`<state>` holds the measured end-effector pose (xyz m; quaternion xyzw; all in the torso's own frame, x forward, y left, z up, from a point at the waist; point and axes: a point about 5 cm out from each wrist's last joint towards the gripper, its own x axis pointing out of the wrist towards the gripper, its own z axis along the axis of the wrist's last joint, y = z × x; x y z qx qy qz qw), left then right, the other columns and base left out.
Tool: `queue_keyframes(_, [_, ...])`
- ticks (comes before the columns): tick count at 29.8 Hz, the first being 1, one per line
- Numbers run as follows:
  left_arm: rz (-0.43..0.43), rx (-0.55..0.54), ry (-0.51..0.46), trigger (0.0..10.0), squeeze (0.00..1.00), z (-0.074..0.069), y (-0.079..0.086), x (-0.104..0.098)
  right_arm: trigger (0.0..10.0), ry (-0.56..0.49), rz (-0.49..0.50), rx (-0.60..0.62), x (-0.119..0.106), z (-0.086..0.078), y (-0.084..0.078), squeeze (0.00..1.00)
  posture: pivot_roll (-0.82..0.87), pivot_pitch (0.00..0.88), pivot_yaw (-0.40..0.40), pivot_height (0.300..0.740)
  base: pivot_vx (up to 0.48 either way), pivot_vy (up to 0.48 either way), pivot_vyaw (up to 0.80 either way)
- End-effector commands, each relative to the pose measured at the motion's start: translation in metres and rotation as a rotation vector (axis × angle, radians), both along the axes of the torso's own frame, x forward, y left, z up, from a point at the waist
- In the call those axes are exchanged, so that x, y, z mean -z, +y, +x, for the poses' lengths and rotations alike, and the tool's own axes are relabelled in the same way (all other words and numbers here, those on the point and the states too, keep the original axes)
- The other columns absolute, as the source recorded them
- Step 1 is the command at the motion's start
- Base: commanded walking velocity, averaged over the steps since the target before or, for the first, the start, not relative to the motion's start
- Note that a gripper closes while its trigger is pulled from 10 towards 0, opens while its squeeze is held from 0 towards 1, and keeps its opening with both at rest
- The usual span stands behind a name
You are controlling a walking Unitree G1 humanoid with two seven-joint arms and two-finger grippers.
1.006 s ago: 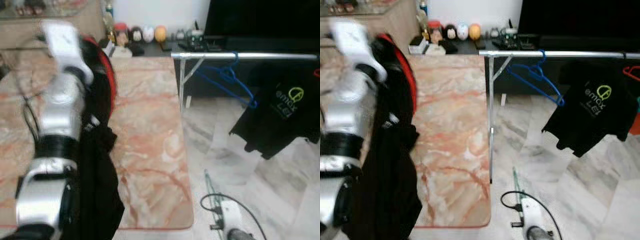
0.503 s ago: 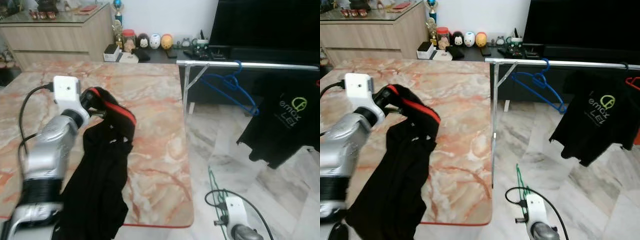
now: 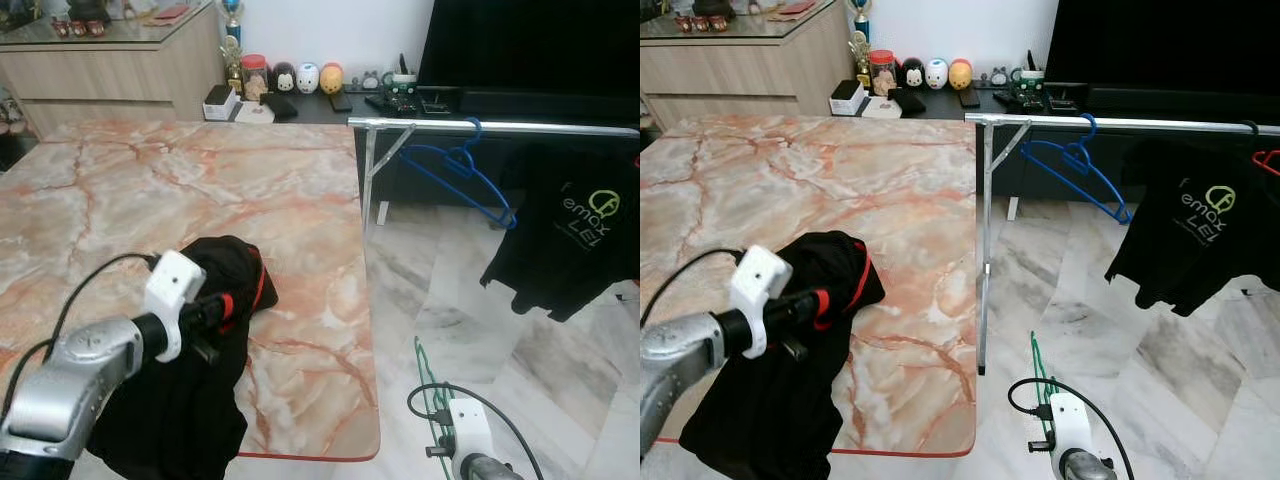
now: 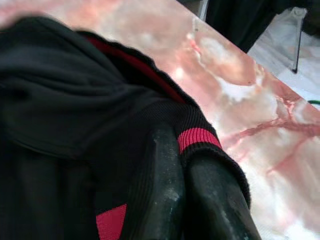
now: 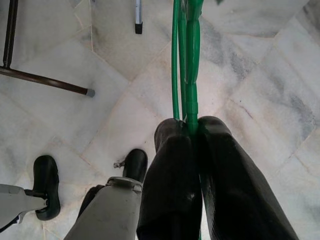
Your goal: Hang hanger
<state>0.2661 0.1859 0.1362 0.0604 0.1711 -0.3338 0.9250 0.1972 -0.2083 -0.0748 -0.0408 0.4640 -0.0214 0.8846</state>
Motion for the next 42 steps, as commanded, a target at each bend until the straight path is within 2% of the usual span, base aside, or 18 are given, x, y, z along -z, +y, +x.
queue_keyframes(1, [0.010, 0.002, 0.044, 10.0, 0.71, -0.004, -0.001, 0.007, 10.0, -0.006, -0.001, -0.001, -0.001, 0.001, -0.001, 0.00, 0.06, 0.000, -0.003, 0.740, 0.000, 0.000, 0.00])
queue_keyframes(3, [0.012, 0.007, 0.049, 10.0, 0.71, -0.005, -0.001, 0.007, 10.0, -0.006, -0.001, -0.001, -0.001, 0.001, -0.001, 0.00, 0.05, 0.000, -0.003, 0.740, 0.000, 0.000, 0.00])
queue_keyframes(4, [0.016, 0.015, 0.059, 10.0, 1.00, -0.007, -0.001, 0.008, 10.0, -0.006, -0.002, -0.001, -0.001, 0.001, -0.001, 0.00, 0.05, 0.000, -0.003, 0.740, 0.000, 0.000, 0.00])
queue_keyframes(8, [0.037, 0.031, 0.078, 10.0, 1.00, -0.011, 0.002, 0.009, 10.0, -0.005, -0.003, -0.002, 0.000, 0.000, -0.001, 0.00, 0.05, 0.000, -0.002, 0.740, 0.000, 0.000, 0.00])
queue_keyframes(9, [0.058, 0.041, 0.078, 10.0, 1.00, -0.014, 0.009, 0.006, 10.0, -0.004, -0.003, -0.006, 0.000, 0.000, -0.001, 0.00, 0.06, 0.000, -0.002, 0.740, 0.000, 0.000, 0.00])
queue_keyframes(13, [0.067, 0.097, 0.084, 10.0, 1.00, -0.021, 0.014, 0.001, 10.0, -0.005, -0.006, -0.010, -0.001, 0.001, -0.001, 0.00, 0.06, 0.000, 0.000, 0.740, 0.000, 0.000, 0.00])
queue_keyframes(18, [0.069, 0.107, 0.086, 10.0, 1.00, -0.024, 0.019, -0.003, 10.0, -0.008, -0.008, -0.011, -0.001, 0.002, -0.001, 0.00, 0.06, 0.000, -0.002, 0.740, 0.000, 0.000, 0.00])
queue_keyframes(25, [0.014, 0.170, 0.091, 10.0, 1.00, -0.036, 0.022, -0.014, 10.0, -0.011, -0.010, -0.012, -0.002, 0.003, -0.002, 0.00, 0.07, 0.000, -0.006, 0.740, 0.000, 0.000, 0.00])
queue_keyframes(27, [0.060, 0.161, 0.092, 10.0, 1.00, -0.040, 0.031, -0.016, 10.0, -0.010, -0.014, -0.015, -0.002, 0.003, -0.002, 0.00, 0.07, 0.000, -0.007, 0.740, 0.000, 0.000, 0.00])
queue_keyframes(30, [0.124, 0.105, 0.068, 10.0, 1.00, -0.036, 0.045, -0.020, 10.0, -0.010, -0.018, -0.017, -0.002, 0.004, -0.003, 0.00, 0.07, 0.000, -0.008, 0.740, 0.000, 0.000, 0.00])
queue_keyframes(31, [0.124, 0.105, 0.068, 10.0, 1.00, -0.036, 0.045, -0.020, 10.0, -0.010, -0.018, -0.017, -0.002, 0.004, -0.003, 0.00, 0.07, 0.000, -0.008, 0.740, 0.000, 0.000, 0.00])
queue_keyframes(33, [0.191, 0.096, 0.070, 10.0, 1.00, -0.036, 0.051, -0.020, 10.0, -0.010, -0.020, -0.018, -0.002, 0.004, -0.003, 0.00, 0.07, 0.000, -0.008, 0.740, 0.000, 0.000, 0.00])
queue_keyframes(34, [0.245, 0.103, 0.066, 10.0, 0.06, -0.037, 0.054, -0.019, 10.0, -0.010, -0.021, -0.019, -0.002, 0.004, -0.003, 0.00, 0.07, 0.000, -0.008, 0.740, 0.000, 0.000, 0.00])
queue_keyframes(35, [0.314, 0.116, 0.051, 10.0, 0.00, -0.037, 0.057, -0.019, 10.0, -0.010, -0.022, -0.020, -0.002, 0.004, -0.003, 0.00, 0.07, 0.000, -0.008, 0.740, 0.000, 0.000, 0.00])
queue_keyframes(36, [0.357, 0.106, 0.024, 10.0, 0.00, -0.035, 0.059, -0.020, 10.0, -0.011, -0.025, -0.017, -0.003, 0.003, -0.007, 0.00, 0.07, 0.000, -0.007, 0.740, 0.000, 0.000, 0.00])
queue_keyframes(39, [0.395, 0.058, -0.051, 10.0, 0.00, -0.026, 0.061, -0.025, 10.0, -0.013, -0.037, -0.010, -0.006, 0.002, -0.021, 0.00, 0.07, 0.000, -0.007, 0.740, 0.000, 0.000, 0.00])
queue_keyframes(42, [0.459, 0.028, -0.123, 10.0, 0.00, -0.018, 0.063, -0.032, 10.0, -0.015, -0.040, -0.011, -0.006, 0.002, -0.023, 0.00, 0.07, 0.000, -0.007, 0.740, 0.000, 0.000, 0.00])
